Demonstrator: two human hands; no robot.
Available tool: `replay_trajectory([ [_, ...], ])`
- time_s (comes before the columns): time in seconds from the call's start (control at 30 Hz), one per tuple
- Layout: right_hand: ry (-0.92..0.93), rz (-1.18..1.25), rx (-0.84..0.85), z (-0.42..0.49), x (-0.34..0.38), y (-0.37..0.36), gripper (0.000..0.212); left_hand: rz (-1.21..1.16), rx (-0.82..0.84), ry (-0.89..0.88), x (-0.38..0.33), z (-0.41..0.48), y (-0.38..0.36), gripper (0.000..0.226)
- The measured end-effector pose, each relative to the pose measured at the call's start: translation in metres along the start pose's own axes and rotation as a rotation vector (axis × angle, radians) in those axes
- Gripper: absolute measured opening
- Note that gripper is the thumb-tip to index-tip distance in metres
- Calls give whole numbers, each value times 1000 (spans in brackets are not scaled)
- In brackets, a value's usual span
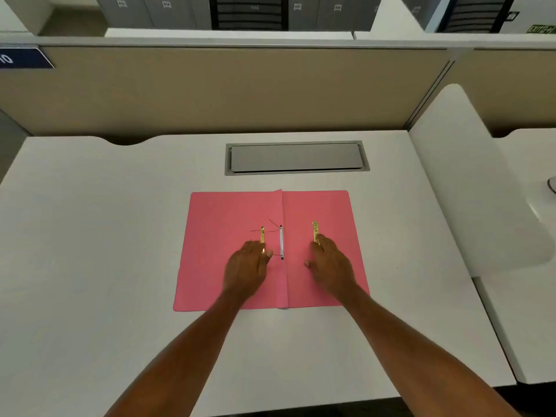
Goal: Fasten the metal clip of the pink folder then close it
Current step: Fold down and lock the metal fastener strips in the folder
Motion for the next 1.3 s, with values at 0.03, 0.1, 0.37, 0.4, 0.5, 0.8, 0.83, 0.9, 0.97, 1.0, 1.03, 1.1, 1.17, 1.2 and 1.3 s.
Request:
replay_trajectory([
  [0.03, -10, 7, 6, -1, 0, -1, 50, -76, -40, 24, 1, 1, -2, 37],
  [0.1, -47, 27, 5, -5, -1, -1, 39, -207, -95, 124, -3, 2, -1, 34],
  [0.37, -162, 15, -19, -16, -4, -11, 30, -233, -77, 155, -8, 3, -7, 32],
  [0.4, -159, 23, -26, -15, -4, -12, 30, -228, -80, 150, -9, 3, -8, 32],
  [0.5, -166, 50, -29, -13, -6, -13, 29, -248, -92, 168, -8, 3, -10, 33],
  [0.8, -144, 98, -74, -13, -10, -17, 30, -241, -97, 142, -8, 6, -11, 16],
  [0.83, -144, 100, -71, -12, -10, -17, 30, -239, -95, 159, -8, 7, -12, 17],
  [0.9, -136, 94, -61, -11, -10, -16, 29, -233, -90, 166, -7, 7, -15, 17],
  [0.97, -112, 65, -50, -10, -10, -15, 29, -210, -89, 156, -9, 7, -18, 18],
  [1.0, -97, 48, -43, -10, -10, -15, 30, -203, -93, 153, -10, 6, -19, 19],
  [1.03, -86, 33, -35, -9, -10, -15, 30, -200, -99, 149, -11, 6, -21, 20],
  [1.1, -73, 15, -22, -7, -10, -15, 30, -202, -112, 141, -13, 6, -23, 21],
  [1.17, -65, 8, -12, -4, -10, -15, 30, -214, -98, 135, -15, 6, -26, 21],
  [1.2, -58, 3, -7, -4, -10, -14, 30, -232, -82, 134, -15, 7, -28, 22],
  [1.3, -38, -6, 14, -1, -12, -12, 30, -320, -49, 170, -14, 8, -33, 22],
])
Point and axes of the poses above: each hand's wrist, its own z-axis towards the middle knuckle, its own y-axis out of the back of the hand, x = y × z, the point moved 1 cm from there along z, towards the middle knuckle, and after that the axes turned 14 degrees about -z, right-handed, at the moved point
